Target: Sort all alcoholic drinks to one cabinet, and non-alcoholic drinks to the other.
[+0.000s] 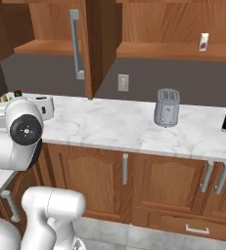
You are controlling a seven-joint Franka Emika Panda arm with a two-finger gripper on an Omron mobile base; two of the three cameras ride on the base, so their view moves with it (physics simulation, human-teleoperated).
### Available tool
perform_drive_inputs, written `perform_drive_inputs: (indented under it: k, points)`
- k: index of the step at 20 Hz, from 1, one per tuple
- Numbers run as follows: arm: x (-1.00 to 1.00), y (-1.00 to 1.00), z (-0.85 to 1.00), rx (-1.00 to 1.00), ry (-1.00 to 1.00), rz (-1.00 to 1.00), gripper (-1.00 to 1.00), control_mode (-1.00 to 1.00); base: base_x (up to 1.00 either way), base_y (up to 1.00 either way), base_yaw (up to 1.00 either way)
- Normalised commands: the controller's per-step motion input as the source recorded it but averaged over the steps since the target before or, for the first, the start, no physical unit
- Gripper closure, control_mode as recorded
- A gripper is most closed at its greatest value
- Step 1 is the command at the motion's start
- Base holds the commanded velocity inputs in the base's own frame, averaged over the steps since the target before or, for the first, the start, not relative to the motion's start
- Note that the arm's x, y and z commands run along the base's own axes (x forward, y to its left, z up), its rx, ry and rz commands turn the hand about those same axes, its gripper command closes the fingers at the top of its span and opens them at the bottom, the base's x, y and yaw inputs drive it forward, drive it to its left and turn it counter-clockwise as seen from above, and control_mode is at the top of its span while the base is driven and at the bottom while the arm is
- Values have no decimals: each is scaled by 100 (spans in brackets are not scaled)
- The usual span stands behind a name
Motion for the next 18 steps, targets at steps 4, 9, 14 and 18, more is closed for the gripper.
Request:
perform_drive_inputs:
  k: [4, 9, 14, 18]
  points:
    - [0, 0, 0, 0, 0, 0, 100, 100, 45, 0, 16]
    - [0, 0, 0, 0, 0, 0, 100, 100, 67, 0, 13]
    - [0, 0, 0, 0, 0, 0, 100, 100, 53, 0, 7]
    - [0, 0, 0, 0, 0, 0, 100, 100, 41, 0, 2]
